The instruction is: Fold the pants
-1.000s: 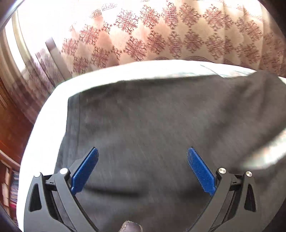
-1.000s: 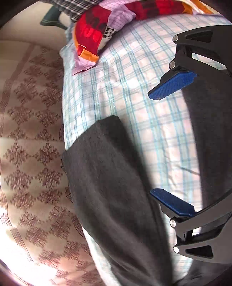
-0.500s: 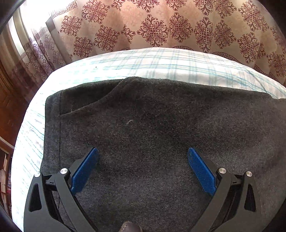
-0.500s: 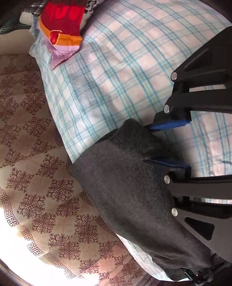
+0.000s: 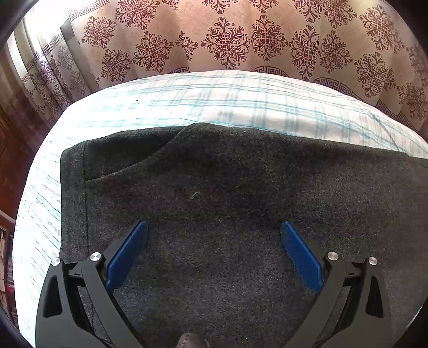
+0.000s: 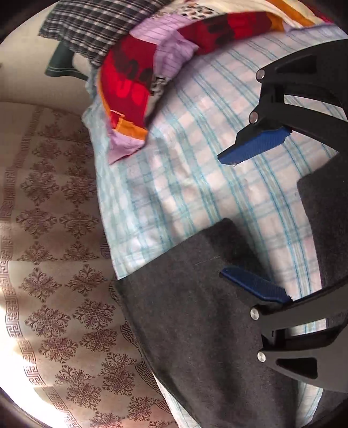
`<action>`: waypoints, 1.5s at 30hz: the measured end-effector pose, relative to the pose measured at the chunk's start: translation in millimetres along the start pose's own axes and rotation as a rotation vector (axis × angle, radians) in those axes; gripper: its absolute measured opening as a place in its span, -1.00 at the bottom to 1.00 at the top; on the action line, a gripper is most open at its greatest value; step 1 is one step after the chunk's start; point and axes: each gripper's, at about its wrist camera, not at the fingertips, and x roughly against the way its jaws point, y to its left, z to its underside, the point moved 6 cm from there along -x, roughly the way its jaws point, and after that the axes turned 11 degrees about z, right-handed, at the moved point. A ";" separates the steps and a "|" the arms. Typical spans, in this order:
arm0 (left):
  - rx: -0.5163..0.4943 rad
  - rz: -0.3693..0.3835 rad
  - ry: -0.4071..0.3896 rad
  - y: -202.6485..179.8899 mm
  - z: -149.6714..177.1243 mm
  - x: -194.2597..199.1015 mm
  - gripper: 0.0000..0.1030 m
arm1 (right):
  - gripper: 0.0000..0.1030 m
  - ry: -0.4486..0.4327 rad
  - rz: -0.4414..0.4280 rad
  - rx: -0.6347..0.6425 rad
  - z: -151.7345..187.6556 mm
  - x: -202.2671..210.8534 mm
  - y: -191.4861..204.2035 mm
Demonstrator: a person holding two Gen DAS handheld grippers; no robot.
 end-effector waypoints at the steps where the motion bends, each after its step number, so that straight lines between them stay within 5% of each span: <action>1: -0.004 0.010 -0.012 -0.6 -2.2 4.6 0.96 | 0.54 -0.032 -0.011 0.032 -8.7 6.3 9.7; 7: -0.064 -0.047 -0.041 1.0 -20.5 10.0 0.96 | 0.55 -0.101 -0.110 0.198 -47.7 13.3 100.2; 12: 0.003 -0.030 0.000 23.5 -23.7 -13.9 0.96 | 0.54 -0.006 -0.244 0.312 -50.0 -11.3 188.8; 17: -0.040 -0.093 -0.048 25.3 -38.3 -20.0 0.96 | 0.61 0.041 -0.210 0.340 -55.2 -47.7 224.1; 24: -0.066 -0.096 -0.112 25.9 -53.7 -33.1 0.96 | 0.88 0.095 -0.172 0.269 -73.2 -83.1 221.6; 33: -0.099 -0.049 -0.130 36.0 -53.6 4.8 0.96 | 0.83 0.048 -0.206 0.181 -105.6 -69.6 162.3; 38: -0.065 -0.033 -0.118 59.0 -62.5 13.9 0.96 | 0.83 0.111 -0.182 0.081 -126.5 -92.5 111.7; 45: -0.068 0.000 -0.067 65.0 -68.9 -1.0 0.96 | 0.83 0.179 -0.242 0.033 -139.6 -120.7 107.1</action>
